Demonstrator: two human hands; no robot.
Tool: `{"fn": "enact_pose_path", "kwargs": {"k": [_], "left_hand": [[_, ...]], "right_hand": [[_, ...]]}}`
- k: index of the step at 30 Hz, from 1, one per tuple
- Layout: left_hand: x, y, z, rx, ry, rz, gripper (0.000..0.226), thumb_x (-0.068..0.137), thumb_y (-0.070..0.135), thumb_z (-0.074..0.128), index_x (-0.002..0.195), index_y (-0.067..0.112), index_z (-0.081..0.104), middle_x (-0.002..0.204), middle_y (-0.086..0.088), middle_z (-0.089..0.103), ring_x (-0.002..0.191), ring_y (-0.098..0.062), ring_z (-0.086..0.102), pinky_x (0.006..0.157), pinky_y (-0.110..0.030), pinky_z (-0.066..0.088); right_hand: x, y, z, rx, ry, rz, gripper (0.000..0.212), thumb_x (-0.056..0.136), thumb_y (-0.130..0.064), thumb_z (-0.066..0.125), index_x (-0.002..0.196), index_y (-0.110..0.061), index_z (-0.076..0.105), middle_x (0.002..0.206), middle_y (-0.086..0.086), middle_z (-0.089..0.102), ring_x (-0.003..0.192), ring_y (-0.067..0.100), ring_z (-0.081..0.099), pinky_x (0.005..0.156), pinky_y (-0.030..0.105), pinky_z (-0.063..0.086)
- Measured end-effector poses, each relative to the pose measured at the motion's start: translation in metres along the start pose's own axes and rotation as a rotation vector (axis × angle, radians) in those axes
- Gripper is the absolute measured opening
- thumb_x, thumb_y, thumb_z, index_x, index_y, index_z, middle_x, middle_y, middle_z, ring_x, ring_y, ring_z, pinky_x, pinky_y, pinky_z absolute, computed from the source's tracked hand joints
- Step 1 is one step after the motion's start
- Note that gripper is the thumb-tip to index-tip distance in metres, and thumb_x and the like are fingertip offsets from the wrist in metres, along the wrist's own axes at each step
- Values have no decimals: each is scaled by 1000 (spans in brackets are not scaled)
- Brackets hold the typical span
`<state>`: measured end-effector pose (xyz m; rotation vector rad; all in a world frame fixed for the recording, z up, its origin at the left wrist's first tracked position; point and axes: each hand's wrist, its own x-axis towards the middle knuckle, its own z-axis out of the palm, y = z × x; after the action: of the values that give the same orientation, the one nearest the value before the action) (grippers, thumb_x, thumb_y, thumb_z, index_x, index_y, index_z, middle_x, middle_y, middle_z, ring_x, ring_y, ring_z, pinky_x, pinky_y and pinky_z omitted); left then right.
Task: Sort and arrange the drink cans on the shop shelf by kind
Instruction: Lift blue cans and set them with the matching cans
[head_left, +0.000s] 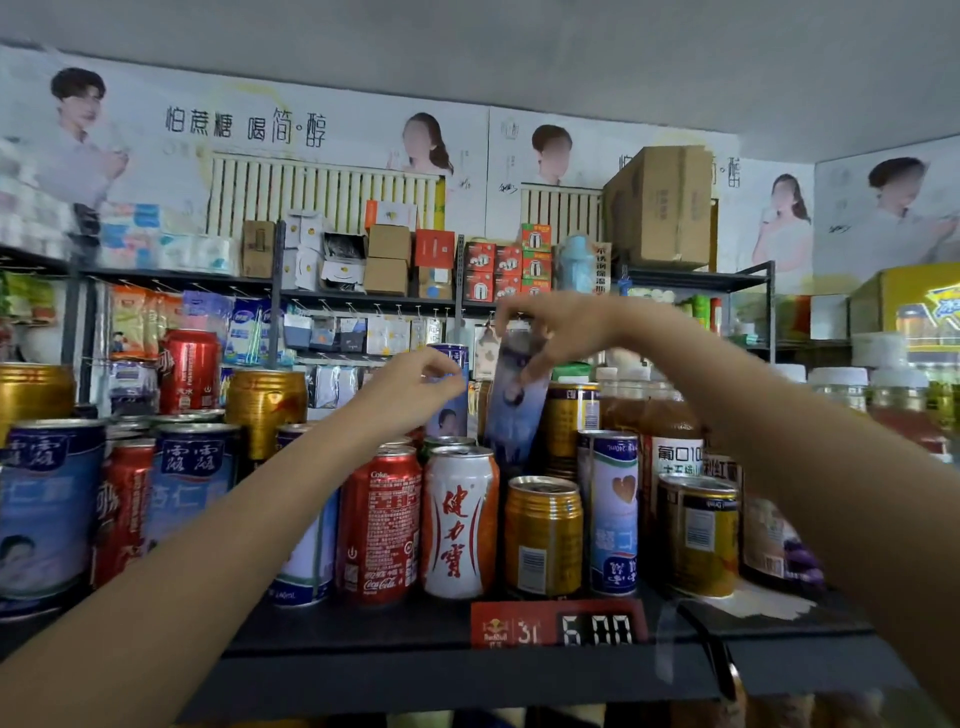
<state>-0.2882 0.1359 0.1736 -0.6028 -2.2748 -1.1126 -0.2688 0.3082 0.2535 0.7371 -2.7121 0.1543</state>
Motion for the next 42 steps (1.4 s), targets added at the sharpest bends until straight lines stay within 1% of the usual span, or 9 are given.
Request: {"fn": "enact_pose_path", "kwargs": {"k": [3, 5, 10, 16, 20, 24, 31, 39, 42], "left_hand": [[5, 11, 3, -380, 19, -221, 51, 93, 40, 48, 132, 8, 42, 131, -11, 48, 113, -21, 49, 91, -29, 41], [8, 20, 2, -848, -89, -382, 69, 89, 47, 50, 130, -6, 34, 129, -24, 48, 111, -28, 54, 89, -30, 47], [19, 39, -4, -1397, -62, -285, 51, 87, 40, 57, 125, 8, 47, 109, -13, 64, 101, -23, 60, 77, -34, 51], [24, 40, -3, -855, 10, -176, 19, 84, 25, 64, 97, 15, 56, 103, -5, 64, 88, -18, 64, 71, -25, 55], [32, 39, 13, -336, 3, -108, 22, 76, 26, 73, 90, 22, 56, 96, 0, 64, 89, -14, 61, 76, -27, 51], [39, 37, 30, -173, -26, -106, 34, 72, 36, 76, 91, 11, 62, 94, -7, 67, 83, -18, 61, 78, -31, 49], [50, 30, 37, 43, 19, -120, 31, 77, 42, 69, 73, 15, 53, 68, 0, 52, 61, -12, 48, 49, -23, 35], [58, 14, 50, 325, -112, -103, 38, 74, 45, 70, 68, 15, 48, 67, -1, 50, 61, -16, 48, 54, -26, 33], [52, 7, 59, 418, -246, -125, 38, 72, 43, 72, 64, 15, 48, 64, 1, 48, 58, -13, 44, 50, -24, 30]], "right_hand": [[-22, -3, -30, 115, 294, -73, 47, 77, -8, 71, 112, -16, 40, 85, -11, 45, 79, 9, 50, 63, 14, 45], [-35, -3, -32, 201, 460, -146, 51, 77, -7, 72, 108, -17, 34, 88, -4, 49, 78, 8, 56, 58, 19, 53], [-50, 3, 6, 527, 563, -165, 49, 77, -10, 72, 102, -12, 29, 87, 1, 58, 73, 4, 65, 58, 16, 51], [-40, 19, 44, 307, 455, -16, 48, 72, -41, 75, 96, -9, 48, 88, 2, 61, 82, 19, 60, 65, 28, 48], [-42, 37, 41, 369, 588, 11, 23, 84, -33, 65, 84, -12, 57, 80, -3, 60, 78, 12, 56, 64, 22, 44], [-43, 56, 40, 401, 698, 121, 11, 88, -20, 61, 87, -10, 59, 78, -3, 60, 75, 11, 55, 64, 20, 43], [-40, 71, 43, 459, 651, 208, 5, 90, -10, 54, 90, -13, 57, 91, 1, 60, 90, 17, 56, 76, 27, 43], [-30, 78, 52, 499, 539, 236, 4, 89, -14, 57, 88, -17, 54, 98, 6, 60, 91, 22, 57, 79, 37, 50], [-29, 81, 58, 376, 358, 261, 39, 79, -35, 71, 105, -15, 51, 104, 0, 50, 102, 20, 52, 89, 38, 47]]}}
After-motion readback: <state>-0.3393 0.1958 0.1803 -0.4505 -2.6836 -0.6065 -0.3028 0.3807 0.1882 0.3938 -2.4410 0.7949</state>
